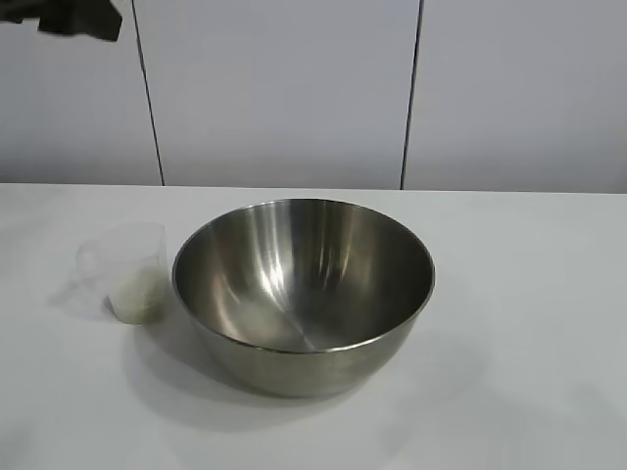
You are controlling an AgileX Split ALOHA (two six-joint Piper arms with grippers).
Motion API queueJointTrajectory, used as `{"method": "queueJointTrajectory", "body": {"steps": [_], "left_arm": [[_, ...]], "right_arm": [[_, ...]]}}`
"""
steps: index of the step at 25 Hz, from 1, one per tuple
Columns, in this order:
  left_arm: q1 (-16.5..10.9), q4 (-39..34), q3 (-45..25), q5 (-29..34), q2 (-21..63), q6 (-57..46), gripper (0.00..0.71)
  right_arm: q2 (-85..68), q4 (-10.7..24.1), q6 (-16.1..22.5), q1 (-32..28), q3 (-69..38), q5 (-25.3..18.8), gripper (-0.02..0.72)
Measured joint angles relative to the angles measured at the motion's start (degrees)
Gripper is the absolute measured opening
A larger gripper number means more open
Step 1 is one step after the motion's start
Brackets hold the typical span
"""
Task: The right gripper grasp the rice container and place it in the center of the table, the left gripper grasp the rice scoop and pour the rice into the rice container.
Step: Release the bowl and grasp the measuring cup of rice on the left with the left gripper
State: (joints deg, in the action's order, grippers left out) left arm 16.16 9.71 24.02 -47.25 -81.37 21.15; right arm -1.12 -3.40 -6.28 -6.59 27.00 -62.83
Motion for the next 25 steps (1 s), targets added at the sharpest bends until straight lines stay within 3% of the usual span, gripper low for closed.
{"method": "queueJointTrajectory", "body": {"steps": [6, 13, 25], "left_arm": [[0.0, 1.99, -11.11, -16.01, -10.3, -4.67, 0.665], [0.0, -0.02, -13.46, -17.64, -24.47, -7.97, 0.663], [0.0, 1.68, -6.06, -18.73, -35.97, -8.19, 0.663]], "right_arm": [[0.0, 0.0, 0.04, 0.0, 0.0, 0.0, 0.66], [0.0, 0.0, 0.04, 0.0, 0.0, 0.0, 0.659], [0.0, 0.07, 0.21, 0.0, 0.0, 0.0, 0.659]]}}
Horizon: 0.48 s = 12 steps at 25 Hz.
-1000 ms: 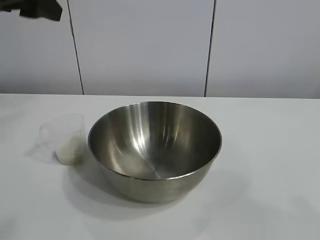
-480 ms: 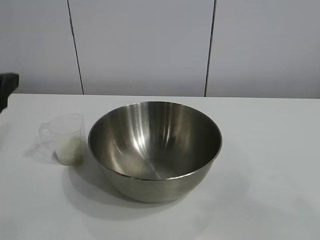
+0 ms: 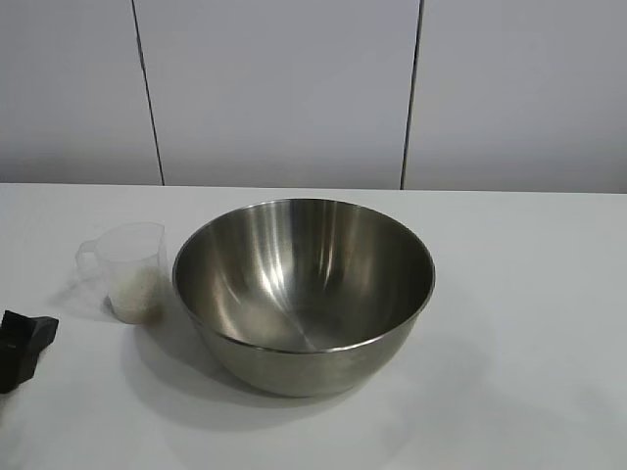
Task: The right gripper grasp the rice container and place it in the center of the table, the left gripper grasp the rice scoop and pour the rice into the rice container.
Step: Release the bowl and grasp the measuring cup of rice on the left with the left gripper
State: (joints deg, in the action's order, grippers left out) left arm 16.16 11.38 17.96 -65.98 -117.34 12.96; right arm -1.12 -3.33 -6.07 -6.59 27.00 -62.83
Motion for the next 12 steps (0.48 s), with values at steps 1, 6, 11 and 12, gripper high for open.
{"method": "queueJointTrajectory", "body": {"steps": [1, 6, 11, 12], "left_arm": [[0.0, 0.53, 0.72, 0.0, -0.84, 0.0, 0.663], [0.0, 1.84, 3.54, 0.0, -2.67, 0.0, 0.663], [0.0, 1.84, 6.23, 0.0, -2.68, 1.35, 0.663], [0.0, 1.84, 6.54, 0.0, -2.72, 1.34, 0.663]], "right_arm": [[0.0, 0.05, 0.0, 0.0, 0.0, 0.0, 0.659], [0.0, 0.12, 0.0, 0.0, 0.0, 0.0, 0.659], [0.0, 0.12, 0.02, 0.0, 0.0, 0.0, 0.659], [0.0, 0.12, 0.02, 0.0, 0.0, 0.0, 0.659]]}}
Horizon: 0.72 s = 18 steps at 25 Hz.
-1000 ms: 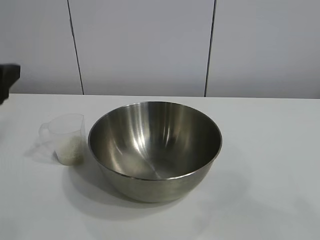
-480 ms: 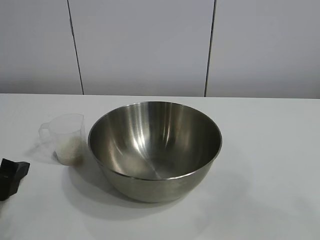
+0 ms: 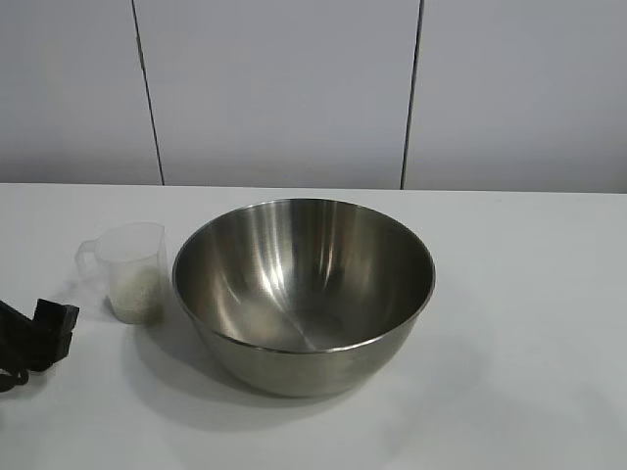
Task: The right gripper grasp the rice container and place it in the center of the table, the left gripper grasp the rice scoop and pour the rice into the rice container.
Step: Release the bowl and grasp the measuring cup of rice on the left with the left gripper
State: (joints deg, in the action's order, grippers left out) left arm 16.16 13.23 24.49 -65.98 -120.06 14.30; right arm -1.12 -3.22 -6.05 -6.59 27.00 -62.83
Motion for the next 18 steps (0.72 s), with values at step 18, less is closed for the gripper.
{"method": "queueJointTrajectory", "body": {"steps": [18], "left_arm": [[0.0, -0.16, 3.61, -0.2, -3.4, -0.25, 0.663]], "right_arm": [[0.0, 0.0, 0.0, 0.0, 0.0, 0.03, 0.659]]}}
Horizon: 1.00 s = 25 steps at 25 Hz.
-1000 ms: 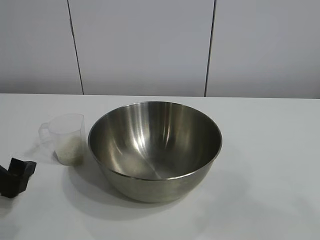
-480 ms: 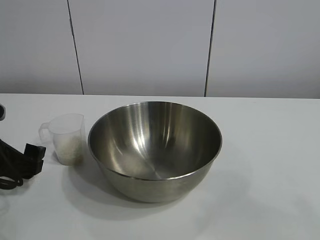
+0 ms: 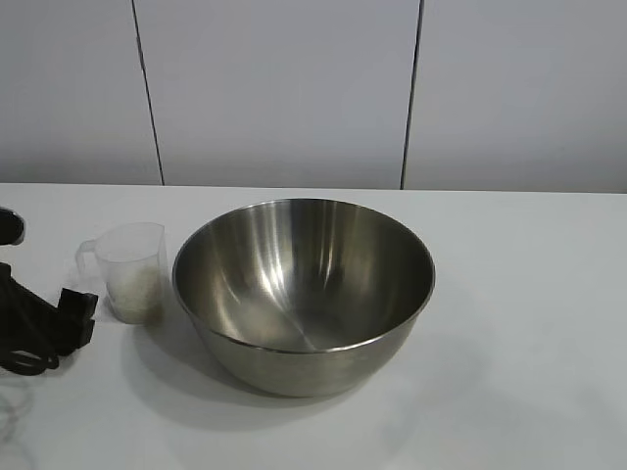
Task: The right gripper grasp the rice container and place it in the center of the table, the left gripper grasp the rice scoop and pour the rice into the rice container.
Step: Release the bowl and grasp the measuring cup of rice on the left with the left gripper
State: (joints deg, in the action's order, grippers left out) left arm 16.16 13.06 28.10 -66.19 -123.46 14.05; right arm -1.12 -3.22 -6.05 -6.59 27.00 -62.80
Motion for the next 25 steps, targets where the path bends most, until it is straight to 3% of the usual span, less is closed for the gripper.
{"method": "queueJointTrajectory", "body": {"steps": [11, 16, 19, 22, 25], "left_arm": [[0.0, 0.07, 1.39, 0.13, 2.85, -0.44, 0.663], [0.0, 0.07, 1.46, 0.19, 2.91, -1.19, 0.633], [0.0, 0.07, 1.46, 0.19, 2.91, -1.3, 0.471], [0.0, 0.07, 1.46, 0.19, 2.91, -1.35, 0.228], [0.0, 0.07, 1.46, 0.19, 2.91, -1.35, 0.084]], "right_arm": [[0.0, 0.0, 0.0, 0.0, 0.0, 0.0, 0.659], [0.0, 0.06, 0.0, 0.0, 0.0, 0.0, 0.62], [0.0, 0.06, 0.0, 0.0, 0.0, 0.0, 0.616], [0.0, 0.06, 0.0, 0.0, 0.0, 0.0, 0.61], [0.0, 0.06, 0.0, 0.0, 0.0, 0.0, 0.61]]}}
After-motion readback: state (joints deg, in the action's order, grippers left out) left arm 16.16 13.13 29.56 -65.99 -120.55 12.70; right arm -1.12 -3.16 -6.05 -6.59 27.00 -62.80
